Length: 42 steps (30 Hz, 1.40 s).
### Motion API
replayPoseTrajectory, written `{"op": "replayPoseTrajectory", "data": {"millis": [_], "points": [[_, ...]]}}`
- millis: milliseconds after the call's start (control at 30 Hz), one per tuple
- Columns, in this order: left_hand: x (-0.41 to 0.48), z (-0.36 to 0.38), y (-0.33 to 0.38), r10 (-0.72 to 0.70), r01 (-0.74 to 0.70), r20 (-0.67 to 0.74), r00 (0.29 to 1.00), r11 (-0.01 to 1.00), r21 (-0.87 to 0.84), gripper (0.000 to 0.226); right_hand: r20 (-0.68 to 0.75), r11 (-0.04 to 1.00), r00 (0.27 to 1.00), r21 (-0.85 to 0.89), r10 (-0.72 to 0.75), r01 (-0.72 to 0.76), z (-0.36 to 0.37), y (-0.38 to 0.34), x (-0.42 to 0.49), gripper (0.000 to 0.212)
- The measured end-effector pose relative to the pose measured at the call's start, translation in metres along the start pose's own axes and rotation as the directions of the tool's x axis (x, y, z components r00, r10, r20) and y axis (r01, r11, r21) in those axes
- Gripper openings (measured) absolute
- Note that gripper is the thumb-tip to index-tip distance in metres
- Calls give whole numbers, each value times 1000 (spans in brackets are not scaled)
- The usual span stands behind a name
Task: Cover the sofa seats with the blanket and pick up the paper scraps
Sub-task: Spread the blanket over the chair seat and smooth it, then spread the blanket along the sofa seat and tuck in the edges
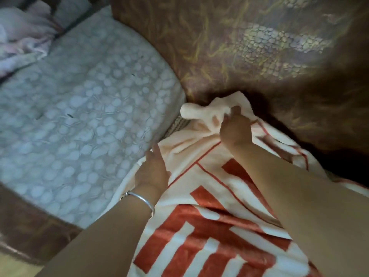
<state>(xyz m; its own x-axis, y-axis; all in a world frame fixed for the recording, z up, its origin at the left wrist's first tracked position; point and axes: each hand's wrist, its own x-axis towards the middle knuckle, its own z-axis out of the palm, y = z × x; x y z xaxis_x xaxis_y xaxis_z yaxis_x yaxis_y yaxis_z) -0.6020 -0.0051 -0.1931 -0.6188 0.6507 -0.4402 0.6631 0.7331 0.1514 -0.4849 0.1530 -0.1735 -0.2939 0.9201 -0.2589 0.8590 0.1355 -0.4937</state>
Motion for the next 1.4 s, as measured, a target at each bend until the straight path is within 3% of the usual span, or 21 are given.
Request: {"op": "replayPoseTrajectory", "data": {"millis": [67,133,200,267,333,433,567,700,833,967,1067,1133,1200,1267,1400], "points": [[3,0,2,22,-22,-3,1000,1000,-3,74,25,994,994,25,-105,104,7,-13,7,63],[5,0,2,45,-45,-8,999,999,-9,61,71,939,946,-118,-316,322,21,-18,3,70],[5,2,1,88,-88,1,996,996,13,55,198,825,866,-268,-459,498,36,-17,-6,64],[5,6,-1,127,-130,54,990,990,63,62,393,723,795,-352,-463,595,49,-18,-16,56],[6,12,-6,136,-149,120,983,983,107,67,484,656,750,-391,-450,646,59,-19,-25,50],[4,16,-13,189,-199,67,980,958,208,37,446,550,751,-512,-486,660,63,-25,-28,36],[6,11,-22,92,-95,-86,992,995,-36,27,318,600,812,-552,-490,579,61,-40,-22,33],[-7,15,-32,176,-176,-17,984,974,-144,42,438,550,737,-492,-514,675,70,-51,-28,33],[-22,23,-46,197,-199,-30,980,974,-110,59,502,509,674,-443,-542,738,81,-53,-35,35],[-34,30,-66,79,-78,-53,996,997,21,56,524,515,693,-466,-495,720,89,-61,-42,27],[-46,36,-78,-10,14,-50,999,997,76,50,404,410,614,-487,-678,772,93,-75,-53,11],[-54,40,-85,-74,78,-55,996,994,75,49,524,353,552,-436,-648,828,102,-82,-63,21],[-62,42,-88,-126,130,-56,990,989,65,48,646,381,530,-371,-549,847,112,-87,-74,28],[-71,43,-92,-151,158,-92,984,985,70,48,668,423,530,-337,-522,841,120,-91,-83,35],[-82,49,-119,-130,191,-374,918,973,132,52,568,538,637,-361,-521,762,123,-107,-94,46]]}}
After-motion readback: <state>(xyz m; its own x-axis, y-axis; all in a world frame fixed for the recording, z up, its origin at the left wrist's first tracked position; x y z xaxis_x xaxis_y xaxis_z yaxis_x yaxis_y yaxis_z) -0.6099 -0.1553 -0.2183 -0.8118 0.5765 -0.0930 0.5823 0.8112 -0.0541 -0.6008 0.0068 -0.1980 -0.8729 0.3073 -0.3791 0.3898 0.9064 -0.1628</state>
